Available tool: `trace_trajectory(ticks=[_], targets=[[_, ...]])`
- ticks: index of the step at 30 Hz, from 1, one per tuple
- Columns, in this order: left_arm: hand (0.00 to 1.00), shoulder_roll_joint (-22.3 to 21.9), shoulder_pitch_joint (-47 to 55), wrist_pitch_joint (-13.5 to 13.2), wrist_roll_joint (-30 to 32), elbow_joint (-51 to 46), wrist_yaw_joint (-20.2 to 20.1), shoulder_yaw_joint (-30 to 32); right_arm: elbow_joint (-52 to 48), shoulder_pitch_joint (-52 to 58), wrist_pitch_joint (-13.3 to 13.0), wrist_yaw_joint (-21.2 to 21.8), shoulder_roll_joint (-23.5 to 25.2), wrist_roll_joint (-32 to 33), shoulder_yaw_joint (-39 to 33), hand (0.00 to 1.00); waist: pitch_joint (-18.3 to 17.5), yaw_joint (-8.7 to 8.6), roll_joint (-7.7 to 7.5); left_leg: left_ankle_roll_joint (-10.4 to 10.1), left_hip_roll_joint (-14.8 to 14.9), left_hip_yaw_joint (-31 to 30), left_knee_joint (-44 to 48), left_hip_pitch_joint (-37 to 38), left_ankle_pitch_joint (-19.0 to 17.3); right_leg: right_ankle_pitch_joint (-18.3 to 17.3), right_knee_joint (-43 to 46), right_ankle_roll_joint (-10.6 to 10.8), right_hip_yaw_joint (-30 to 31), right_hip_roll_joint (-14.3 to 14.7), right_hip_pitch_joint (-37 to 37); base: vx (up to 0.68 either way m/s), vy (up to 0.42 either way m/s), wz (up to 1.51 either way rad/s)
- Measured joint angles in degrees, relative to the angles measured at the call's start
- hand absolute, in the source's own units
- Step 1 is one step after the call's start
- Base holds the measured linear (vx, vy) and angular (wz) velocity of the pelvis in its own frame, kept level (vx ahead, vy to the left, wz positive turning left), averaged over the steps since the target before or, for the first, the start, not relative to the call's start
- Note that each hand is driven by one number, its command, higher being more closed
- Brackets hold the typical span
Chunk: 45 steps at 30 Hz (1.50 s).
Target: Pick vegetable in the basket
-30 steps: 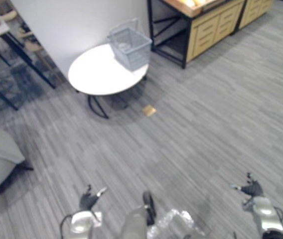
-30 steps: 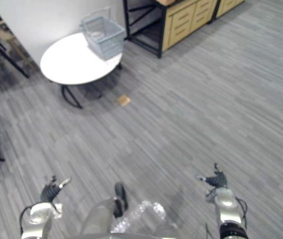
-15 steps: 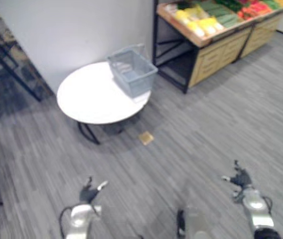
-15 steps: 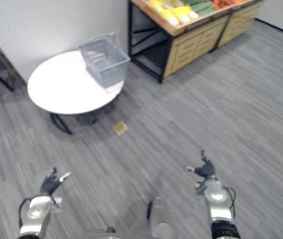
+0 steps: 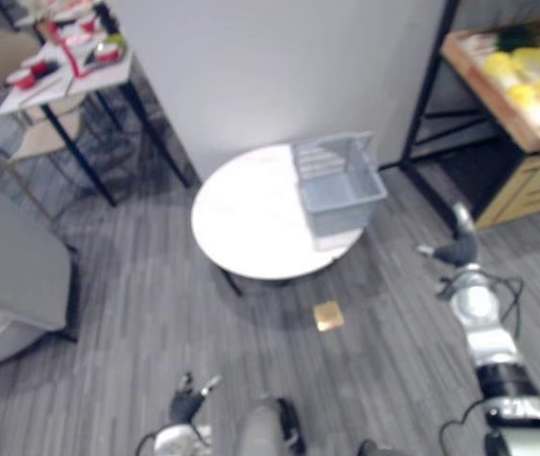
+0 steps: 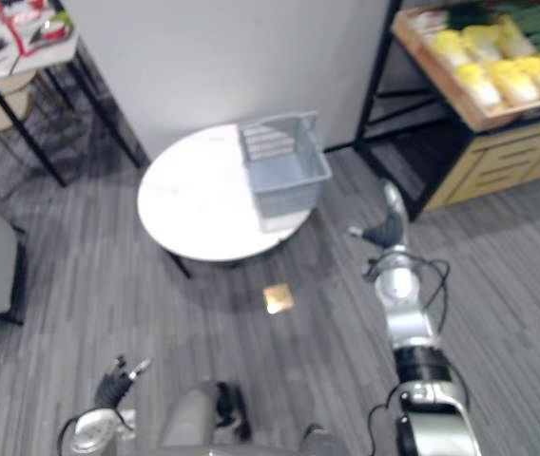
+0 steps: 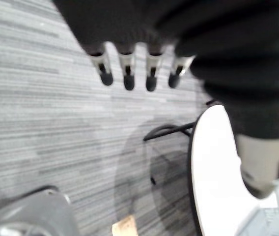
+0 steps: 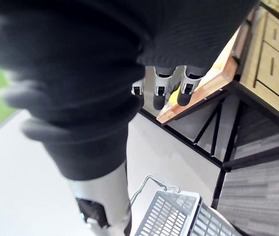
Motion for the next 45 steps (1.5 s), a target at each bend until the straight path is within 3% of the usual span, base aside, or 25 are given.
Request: trace_trajectory(ticks=[1,2,3,4,5,6,7,8,9,10,11,13,14,15,16,17,20,22,26,29,34,38,43,44,45], targets=[[0.00,0.0,0.3,0.0,0.0,0.0,0.0,-0.2,0.0,0.0,0.0,-0.2,-0.5,-0.1,0.1,0.00,-0.1,0.17,0.18,0.3,-0.4,0.3,-0.9,0.2,1.0,-0.9,0.7,0.3,-0.1,0.1,0.1,0.58,0.057,0.27],[0.00,0.0,1.8,0.0,0.4,0.8,0.0,-0.9,0.0,0.0,0.1,-0.8,-1.4,-0.5,0.3,0.00,-0.7,0.48,1.15,5.5,-1.3,0.2,-3.2,1.5,2.5,-5.7,6.6,1.5,-0.1,0.5,0.0,0.38,0.067,0.34],[0.00,1.1,1.1,0.5,1.1,3.5,0.0,-0.9,0.3,0.3,0.7,-1.0,0.3,-0.8,-0.1,0.00,-0.4,-0.07,-2.27,6.3,-4.0,-0.4,-4.1,4.0,1.8,-8.9,18.3,2.4,-0.4,-3.6,-2.6,0.45,0.049,0.50],[0.00,1.1,1.0,0.7,1.1,4.4,0.0,-1.4,0.3,0.3,1.2,-1.0,0.7,-1.7,-0.1,0.00,-0.3,-0.54,-3.12,6.6,-5.2,-1.7,-5.5,5.3,1.5,-8.6,25.2,2.4,-0.1,-5.2,-4.8,0.43,-0.002,0.79],[0.00,1.1,1.0,0.9,1.7,4.6,-0.1,-2.1,0.4,0.0,1.7,-1.0,1.1,-2.8,0.2,0.00,-0.3,-0.70,-4.89,6.7,-7.0,-2.8,-7.8,8.1,1.3,-5.8,39.1,2.7,2.3,-8.4,-10.1,0.53,-0.049,0.76],[0.00,1.2,0.9,1.4,2.8,4.6,-0.1,-2.3,1.3,-1.4,1.8,-1.1,1.1,-3.3,1.4,0.00,-0.3,-0.61,-5.45,6.5,-7.4,-4.2,-8.4,10.3,0.5,-6.3,47.6,2.0,5.3,-9.3,-14.1,0.45,-0.066,0.69],[0.00,1.2,0.8,1.5,3.0,4.6,0.0,-2.6,2.1,-2.4,1.8,-1.2,1.2,-3.9,2.0,0.00,-0.3,-0.63,-5.39,6.4,-7.4,-4.8,-8.8,11.6,0.3,-6.7,48.9,1.2,5.9,-9.3,-15.4,0.44,-0.105,0.58],[0.00,1.4,0.7,1.5,3.2,4.6,0.0,-2.7,3.2,-4.5,1.7,-1.2,1.1,-4.8,3.8,0.00,-0.1,-0.47,-4.99,6.4,-7.2,-6.1,-10.1,14.1,0.3,-7.8,47.3,-0.7,6.3,-9.2,-17.3,0.43,-0.152,0.69],[0.00,1.7,-0.3,1.5,3.2,4.6,0.0,-2.7,3.4,-6.3,1.4,-1.2,0.8,-4.9,4.6,0.00,0.0,-0.53,-4.05,6.1,-6.4,-8.3,-11.2,15.4,0.5,-8.4,39.6,-1.9,6.8,-8.0,-19.5,0.35,-0.129,0.66],[0.00,1.8,-0.5,1.4,3.2,4.5,0.0,-2.7,3.5,-6.6,1.4,-1.2,0.6,-4.9,4.7,0.00,0.1,-0.53,-3.89,6.0,-6.2,-8.8,-11.4,15.5,0.6,-8.3,37.5,-1.9,7.2,-7.8,-19.9,0.29,-0.176,0.83],[0.00,2.4,-1.7,1.4,3.2,4.5,0.0,-2.9,3.5,-7.8,1.4,-1.2,-0.2,-4.9,4.7,0.00,0.2,-0.63,-3.38,4.7,-5.8,-11.0,-12.7,15.7,0.7,-7.6,28.6,-1.3,9.9,-6.8,-21.8,0.22,-0.190,0.88],[0.00,3.9,-3.3,1.2,3.2,4.7,-0.1,-3.7,4.0,-8.3,1.5,-1.2,-2.3,-5.1,4.6,0.00,0.1,-1.09,-3.58,2.0,-5.7,-14.3,-14.0,15.6,0.9,-3.9,16.2,-0.6,15.2,-6.9,-23.3,0.27,-0.271,1.07],[0.00,4.2,-3.6,1.1,3.2,4.7,-0.1,-3.8,4.6,-8.2,1.8,-1.2,-3.3,-5.7,4.6,0.00,0.1,-1.54,-3.89,0.0,-5.8,-16.2,-14.0,15.8,0.8,0.4,9.4,-0.3,17.7,-7.5,-22.8,0.26,-0.336,1.02],[0.00,5.9,-3.2,0.2,3.2,4.7,-0.3,-4.0,4.8,-8.3,2.0,-1.2,-3.3,-7.0,4.2,0.00,0.2,-1.53,-5.62,-1.7,-6.6,-17.5,-13.7,15.7,0.0,4.8,7.8,-0.1,18.3,-9.3,-22.9,0.25,-0.368,0.91],[0.00,6.9,-3.1,-0.1,3.2,4.8,-0.5,-4.2,4.8,-8.5,2.0,-1.2,-3.4,-7.2,4.1,0.00,0.3,-1.45,-6.90,-2.7,-7.2,-18.1,-13.3,15.8,-0.6,9.0,8.0,1.5,19.0,-9.8,-23.1,0.22,-0.458,0.63],[0.00,6.6,-3.3,-0.1,3.2,5.4,-0.5,-4.2,5.7,-9.5,2.0,-1.2,-4.4,-7.2,4.2,0.00,1.0,-1.71,-5.69,-4.3,-6.3,-19.3,-12.5,15.5,-1.3,10.6,9.4,3.0,18.3,-9.3,-23.2,0.14,-0.375,0.44],[0.00,5.3,-2.2,-0.8,3.2,4.1,-1.1,-6.0,11.1,-16.1,2.3,-1.1,-9.9,-7.1,5.5,0.00,1.8,-1.52,0.29,-7.6,1.1,-18.9,-13.0,11.6,-0.4,13.0,3.6,-0.2,13.6,-3.0,-23.1,0.20,-0.389,0.18],[0.00,5.3,-3.0,-1.1,3.2,4.0,-1.0,-5.9,13.9,-21.0,2.3,-1.1,-12.9,-7.1,6.8,0.00,3.6,-1.92,1.91,-8.7,2.6,-18.9,-16.1,11.6,1.7,13.7,2.2,-1.2,12.3,-1.2,-23.5,0.08,-0.188,0.05],[0.00,5.1,-6.1,-2.5,3.0,4.1,-0.8,-6.6,21.1,-33.4,2.2,-1.2,-18.1,-7.1,11.4,0.00,6.7,-1.88,2.57,-9.7,3.4,-19.1,-21.1,9.4,5.4,16.0,-1.3,-2.3,11.2,0.2,-26.3,0.03,-0.094,0.09],[0.00,5.0,-8.2,-2.9,2.3,4.2,0.3,-8.0,25.9,-41.5,1.7,-1.3,-20.7,-7.0,15.6,0.00,8.8,-1.88,3.80,-9.7,2.5,-20.4,-22.6,6.5,7.1,19.0,-6.1,-1.9,10.5,0.0,-26.9,-0.02,-0.010,0.18],[0.00,4.0,-9.1,-3.3,2.0,4.3,2.0,-8.4,29.3,-49.0,1.3,-2.5,-22.1,-7.0,19.3,0.00,11.4,-1.47,5.57,-9.5,1.6,-21.9,-23.9,3.5,8.6,20.4,-8.1,-1.6,9.2,-0.7,-28.5,-0.02,0.017,0.18],[0.00,4.0,-10.8,-3.7,-0.2,4.3,2.5,-9.9,32.8,-51.2,1.3,-3.0,-22.7,-7.1,23.0,0.00,12.3,-0.94,5.70,-9.6,1.7,-23.5,-23.9,0.9,9.3,20.5,-8.1,-1.7,8.0,-0.7,-30.2,-0.02,0.006,0.18],[0.00,3.9,-12.7,-3.8,-1.3,4.3,2.5,-10.5,35.2,-52.5,1.4,1.8,-24.1,-6.4,25.7,0.00,13.1,-0.24,5.63,-9.8,1.8,-25.0,-25.1,-0.1,10.5,20.9,-8.3,-2.1,6.8,-0.6,-30.8,0.00,0.016,0.14],[0.00,3.9,-12.7,-3.8,-2.1,4.3,2.5,-10.5,35.3,-51.9,1.5,1.9,-24.0,-5.9,25.9,1.00,13.1,-0.18,5.66,-9.8,1.8,-25.1,-25.1,0.1,10.5,20.8,-8.3,-2.1,6.8,-0.6,-30.5,0.01,0.020,0.06],[0.00,3.9,-12.7,-3.7,-2.5,4.3,2.5,-10.5,35.3,-51.5,1.5,1.7,-23.8,-5.8,25.9,1.00,13.1,-0.11,5.71,-9.8,1.7,-25.1,-25.1,0.2,10.5,20.8,-8.3,-2.1,6.7,-0.7,-30.3,0.00,0.019,0.04]])
